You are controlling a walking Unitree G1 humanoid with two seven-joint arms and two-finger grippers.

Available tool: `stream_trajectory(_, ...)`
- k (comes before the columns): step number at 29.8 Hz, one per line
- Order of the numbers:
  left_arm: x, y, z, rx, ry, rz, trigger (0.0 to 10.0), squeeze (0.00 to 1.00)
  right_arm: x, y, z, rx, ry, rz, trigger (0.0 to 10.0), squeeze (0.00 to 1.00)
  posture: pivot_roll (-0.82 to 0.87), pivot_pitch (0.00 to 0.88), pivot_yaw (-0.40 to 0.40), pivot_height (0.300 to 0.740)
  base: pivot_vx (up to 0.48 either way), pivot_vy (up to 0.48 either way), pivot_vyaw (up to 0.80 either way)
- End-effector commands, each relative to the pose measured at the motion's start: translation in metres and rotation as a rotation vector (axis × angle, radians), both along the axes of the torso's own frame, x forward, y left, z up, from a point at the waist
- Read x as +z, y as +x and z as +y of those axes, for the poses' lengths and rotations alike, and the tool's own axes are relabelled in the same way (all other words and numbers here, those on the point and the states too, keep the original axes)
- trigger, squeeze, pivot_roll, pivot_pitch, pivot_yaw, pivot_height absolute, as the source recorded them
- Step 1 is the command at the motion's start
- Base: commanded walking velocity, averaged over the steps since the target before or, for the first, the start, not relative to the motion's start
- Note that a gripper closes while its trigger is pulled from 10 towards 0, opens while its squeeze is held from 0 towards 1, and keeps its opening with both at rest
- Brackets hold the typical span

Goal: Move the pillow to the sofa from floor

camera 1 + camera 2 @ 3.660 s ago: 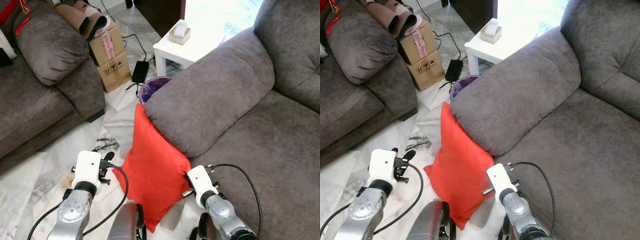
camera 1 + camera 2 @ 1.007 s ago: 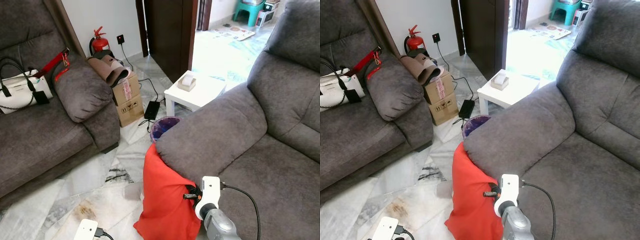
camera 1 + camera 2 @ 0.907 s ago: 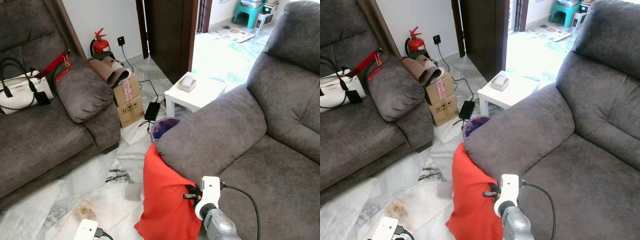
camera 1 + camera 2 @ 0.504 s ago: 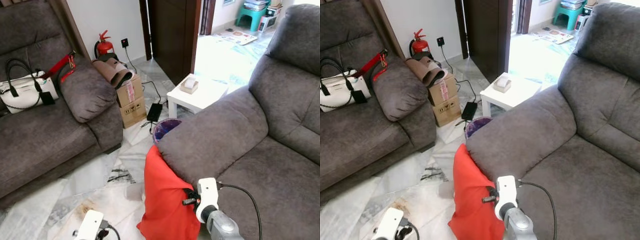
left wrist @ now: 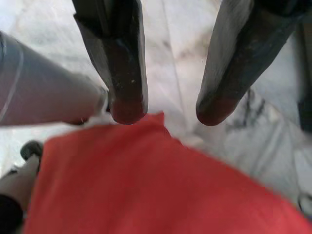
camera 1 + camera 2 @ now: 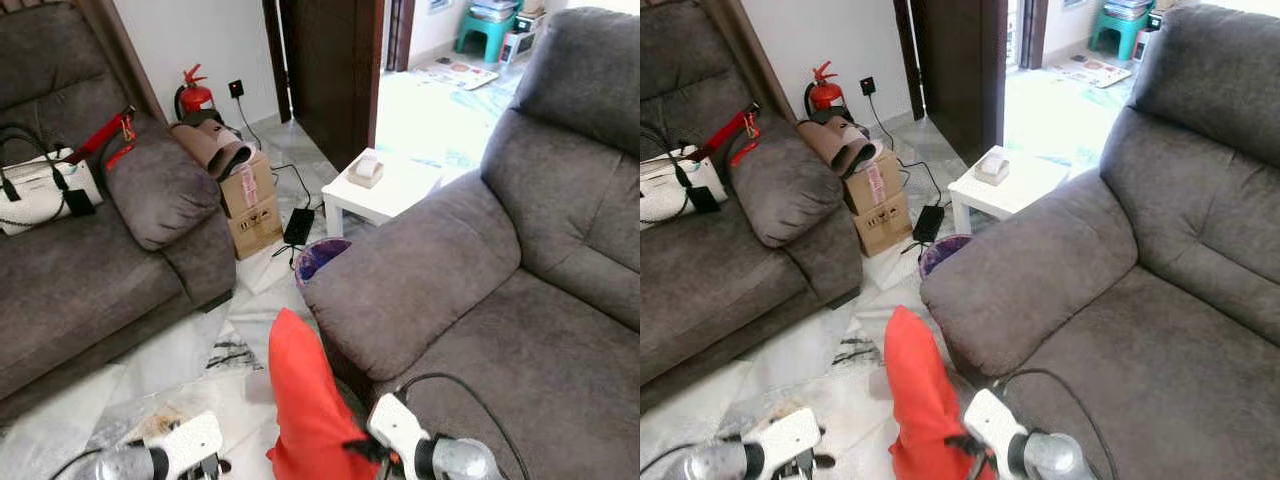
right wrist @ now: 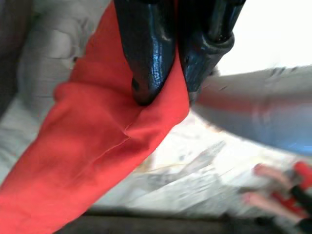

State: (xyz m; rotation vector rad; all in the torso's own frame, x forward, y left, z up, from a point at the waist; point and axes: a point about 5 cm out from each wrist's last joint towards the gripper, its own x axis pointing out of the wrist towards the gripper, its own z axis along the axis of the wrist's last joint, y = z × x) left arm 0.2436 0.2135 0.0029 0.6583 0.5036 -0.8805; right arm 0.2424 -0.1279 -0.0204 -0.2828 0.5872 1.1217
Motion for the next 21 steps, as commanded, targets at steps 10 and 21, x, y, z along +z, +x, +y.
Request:
stream_trajectory(10, 0.033, 0.015, 0.003, -0.035, -0.037, -0.008, 10.0, 0.00, 0.017, 0.010, 0.007, 0.064, 0.043, -0.100, 10.0, 0.00, 0.10, 0.119, 0.089, 0.740, 0.000, 0.000, 0.00)
stream_trajectory(21, 0.033, 0.022, -0.010, 0.175, -0.162, -0.111, 10.0, 0.00, 0.041, 0.061, -0.020, -0.503, -0.015, -0.308, 10.0, 0.00, 0.11, 0.120, 0.087, 0.740, 0.000, 0.000, 0.00)
